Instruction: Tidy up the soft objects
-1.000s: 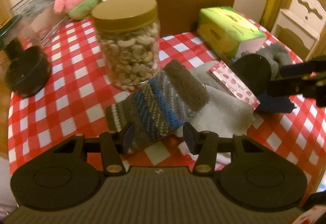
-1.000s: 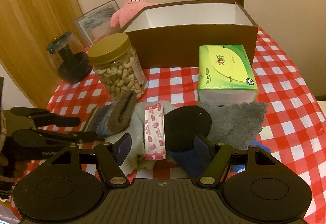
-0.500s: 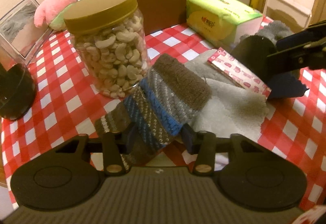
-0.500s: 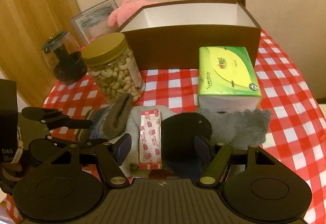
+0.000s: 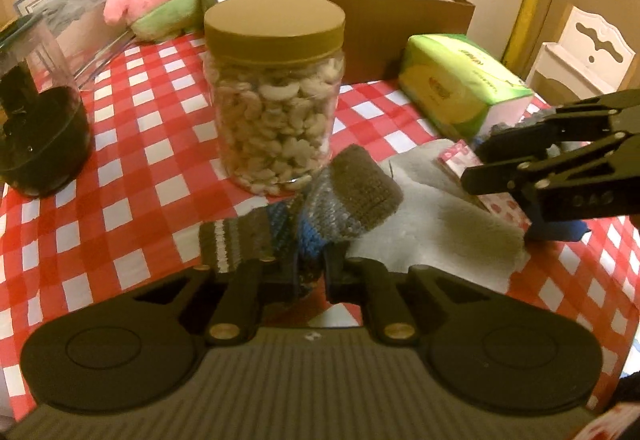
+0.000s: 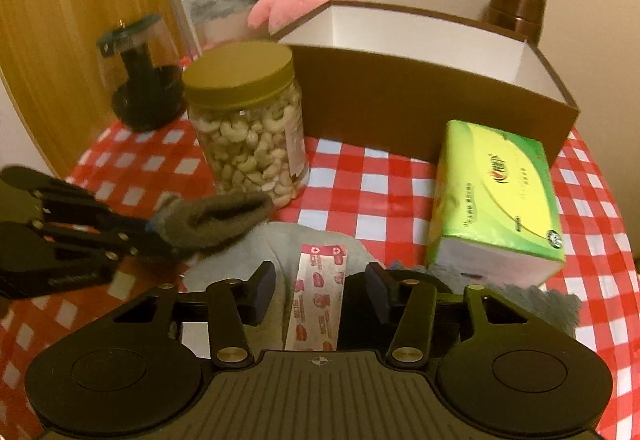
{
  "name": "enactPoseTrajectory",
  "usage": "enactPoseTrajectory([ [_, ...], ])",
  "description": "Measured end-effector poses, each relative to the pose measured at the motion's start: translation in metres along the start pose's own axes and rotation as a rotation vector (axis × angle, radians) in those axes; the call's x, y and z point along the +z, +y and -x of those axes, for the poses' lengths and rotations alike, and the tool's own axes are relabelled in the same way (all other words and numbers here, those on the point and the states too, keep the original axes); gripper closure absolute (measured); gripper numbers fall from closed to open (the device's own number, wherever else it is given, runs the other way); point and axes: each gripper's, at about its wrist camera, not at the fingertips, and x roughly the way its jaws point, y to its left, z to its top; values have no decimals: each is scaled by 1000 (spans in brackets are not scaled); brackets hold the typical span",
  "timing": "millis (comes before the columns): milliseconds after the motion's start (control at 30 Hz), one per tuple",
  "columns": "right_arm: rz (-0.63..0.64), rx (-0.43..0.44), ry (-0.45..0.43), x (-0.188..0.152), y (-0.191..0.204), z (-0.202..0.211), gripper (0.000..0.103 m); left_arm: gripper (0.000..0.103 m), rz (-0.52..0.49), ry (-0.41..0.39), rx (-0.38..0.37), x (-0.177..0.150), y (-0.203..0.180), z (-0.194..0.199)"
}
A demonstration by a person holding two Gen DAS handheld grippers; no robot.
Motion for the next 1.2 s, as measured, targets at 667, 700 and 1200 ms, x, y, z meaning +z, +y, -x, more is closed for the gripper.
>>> enactPoseTrajectory([
  [667,-14,-12,-36,-3,-4,-5,77,93,-32,19,43,3,-5,-21],
  [700,-25,-7,-45,-3,-6,0,77,93,-29,13,45,3,-5,-17],
  [1200,-148,20,-117,-16,-36,71,77,94,44,-93,44,14,-20,57],
])
